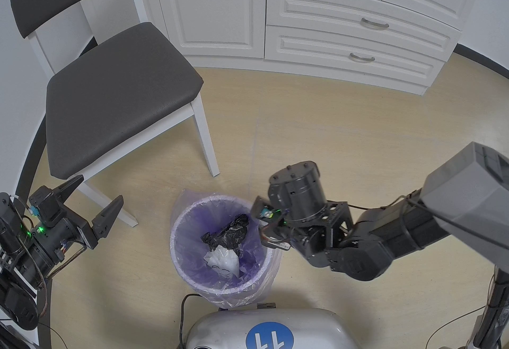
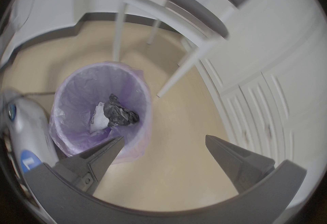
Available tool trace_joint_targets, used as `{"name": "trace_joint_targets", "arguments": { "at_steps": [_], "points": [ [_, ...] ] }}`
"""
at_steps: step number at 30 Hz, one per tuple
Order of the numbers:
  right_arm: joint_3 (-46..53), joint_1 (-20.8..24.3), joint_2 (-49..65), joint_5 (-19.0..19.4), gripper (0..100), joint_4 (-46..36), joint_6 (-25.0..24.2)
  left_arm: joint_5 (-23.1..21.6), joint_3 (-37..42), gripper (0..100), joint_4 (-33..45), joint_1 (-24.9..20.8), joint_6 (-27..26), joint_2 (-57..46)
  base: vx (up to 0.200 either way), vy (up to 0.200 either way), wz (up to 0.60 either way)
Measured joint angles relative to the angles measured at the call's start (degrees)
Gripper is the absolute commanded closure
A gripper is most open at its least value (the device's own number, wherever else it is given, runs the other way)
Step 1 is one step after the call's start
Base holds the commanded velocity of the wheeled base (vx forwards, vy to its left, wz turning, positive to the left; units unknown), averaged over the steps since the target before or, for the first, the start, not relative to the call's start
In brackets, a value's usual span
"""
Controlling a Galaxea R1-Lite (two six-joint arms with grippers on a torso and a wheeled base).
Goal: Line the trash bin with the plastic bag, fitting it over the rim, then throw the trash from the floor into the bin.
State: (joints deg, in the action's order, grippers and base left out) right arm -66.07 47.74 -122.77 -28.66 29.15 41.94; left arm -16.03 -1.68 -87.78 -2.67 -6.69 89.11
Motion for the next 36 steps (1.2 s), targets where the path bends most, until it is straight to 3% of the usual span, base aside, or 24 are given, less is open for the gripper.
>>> {"name": "trace_joint_targets", "arguments": {
  "at_steps": [4, 7, 10, 16, 26, 36],
  "points": [
    [8.25, -2.46, 5.72, -2.18, 0, -0.04, -15.09, 0.02, 0.12, 0, 0.0, -0.05, 0.27, 0.3, 0.0, 0.0, 0.0],
    [14.46, -5.51, 11.82, -3.28, 0, -0.04, -23.41, 0.07, 0.21, 0, 0.0, 0.0, 0.84, 0.38, 0.0, 0.0, 0.0],
    [19.3, -9.85, 18.47, -3.83, 0, -0.04, -29.29, 0.11, 0.26, 0, 0.01, 0.06, 2.02, 0.11, 0.0, 0.0, 0.0],
    [26.71, -23.02, 31.6, -3.06, 0, -0.11, -40.72, 0.3, -1.56, 0, 0.01, 0.0, 5.25, -1.82, 0.0, 0.0, 0.0],
    [34.6, -36.36, 51.93, 1.4, 0, -0.22, -45.17, 1.65, -5.71, 0, 6.14, 2.91, 7.4, -6.36, 0.0, 0.0, 0.0],
    [40.03, -41.68, 71.97, 4.61, 0, -0.46, -44.86, 2.6, -9.67, 0, 26.55, 6.36, 11.37, -19.41, 0.0, 0.0, 0.0]
  ]
}}
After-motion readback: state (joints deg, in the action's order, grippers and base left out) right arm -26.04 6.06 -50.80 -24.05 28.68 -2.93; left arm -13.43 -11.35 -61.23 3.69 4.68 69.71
